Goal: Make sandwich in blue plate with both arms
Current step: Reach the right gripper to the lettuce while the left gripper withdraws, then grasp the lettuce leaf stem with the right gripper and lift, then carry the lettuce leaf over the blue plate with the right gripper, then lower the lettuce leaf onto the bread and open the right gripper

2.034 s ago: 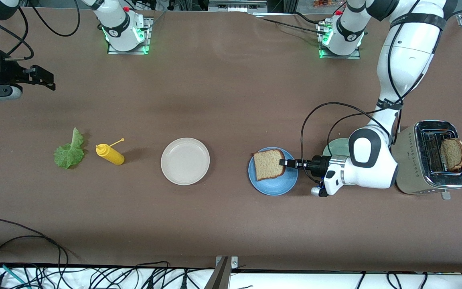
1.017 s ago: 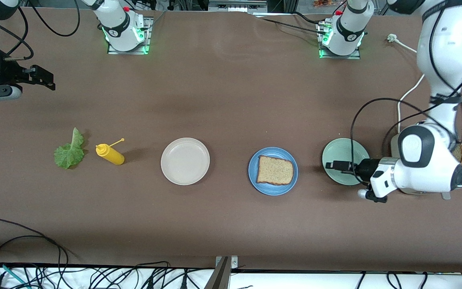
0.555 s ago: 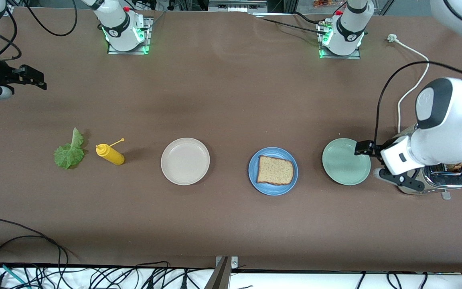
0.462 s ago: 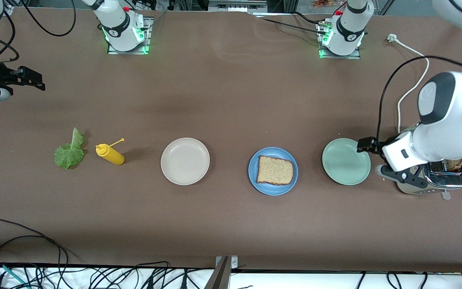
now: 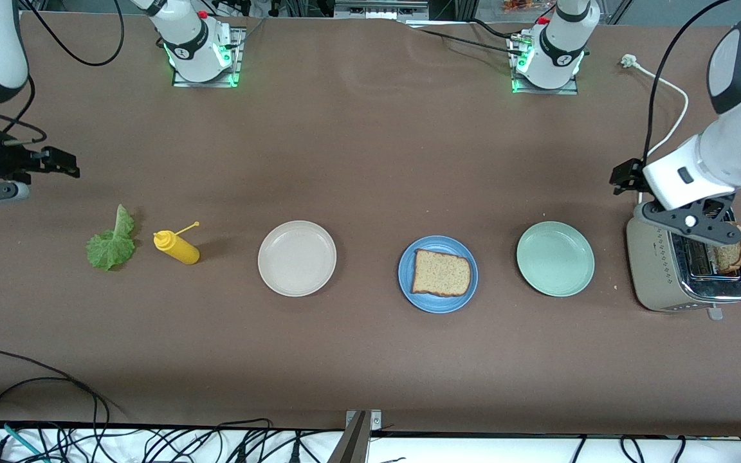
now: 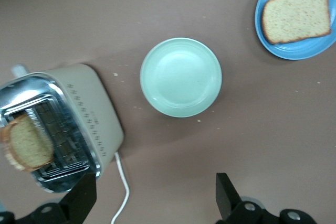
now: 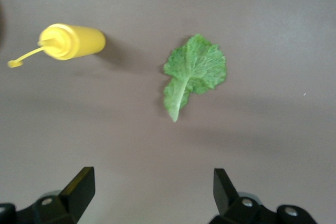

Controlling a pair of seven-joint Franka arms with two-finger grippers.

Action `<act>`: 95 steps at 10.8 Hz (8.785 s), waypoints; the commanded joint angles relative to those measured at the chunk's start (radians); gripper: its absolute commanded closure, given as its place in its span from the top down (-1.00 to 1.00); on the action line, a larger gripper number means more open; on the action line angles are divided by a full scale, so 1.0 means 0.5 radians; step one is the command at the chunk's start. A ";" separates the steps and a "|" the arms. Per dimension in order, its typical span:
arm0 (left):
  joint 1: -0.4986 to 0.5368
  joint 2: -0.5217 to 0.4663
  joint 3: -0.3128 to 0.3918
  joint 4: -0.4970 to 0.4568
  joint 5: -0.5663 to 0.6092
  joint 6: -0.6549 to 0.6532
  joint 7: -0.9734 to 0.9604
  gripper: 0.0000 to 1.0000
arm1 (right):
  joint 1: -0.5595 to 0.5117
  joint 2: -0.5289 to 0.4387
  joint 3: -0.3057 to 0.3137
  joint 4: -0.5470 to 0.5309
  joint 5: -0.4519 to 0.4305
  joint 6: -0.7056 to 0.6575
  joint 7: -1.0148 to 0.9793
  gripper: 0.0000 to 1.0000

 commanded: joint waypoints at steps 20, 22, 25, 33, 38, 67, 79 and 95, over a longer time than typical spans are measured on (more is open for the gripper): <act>0.132 -0.207 -0.030 -0.389 -0.132 0.231 -0.543 1.00 | -0.072 0.933 -0.146 -0.086 0.247 0.887 -0.156 1.00; 0.117 -0.204 -0.033 -0.357 -0.133 0.225 -0.550 1.00 | -0.088 0.973 -0.146 -0.086 0.266 0.887 -0.159 1.00; 0.141 -0.198 -0.030 -0.354 -0.136 0.225 -0.544 1.00 | -0.103 1.016 -0.146 -0.077 0.263 0.909 -0.162 1.00; 0.224 -0.256 -0.011 -0.164 -0.206 0.041 -0.501 1.00 | -0.085 1.035 -0.143 -0.077 0.263 0.933 -0.162 -1.00; 0.322 -0.256 -0.008 0.063 -0.259 0.041 -0.494 1.00 | -0.066 0.995 -0.143 -0.046 0.260 0.906 -0.187 -1.00; 0.319 -0.253 -0.011 0.060 -0.243 0.044 -0.491 1.00 | 0.329 0.516 0.909 0.847 0.248 -0.160 1.110 -1.00; 0.322 -0.250 -0.011 0.060 -0.246 0.044 -0.491 1.00 | 0.989 0.948 0.903 0.850 0.180 1.104 1.362 -1.00; 0.356 -0.226 -0.005 0.063 -0.249 0.044 -0.485 1.00 | 1.520 1.859 0.505 1.408 -0.308 1.930 1.553 -1.00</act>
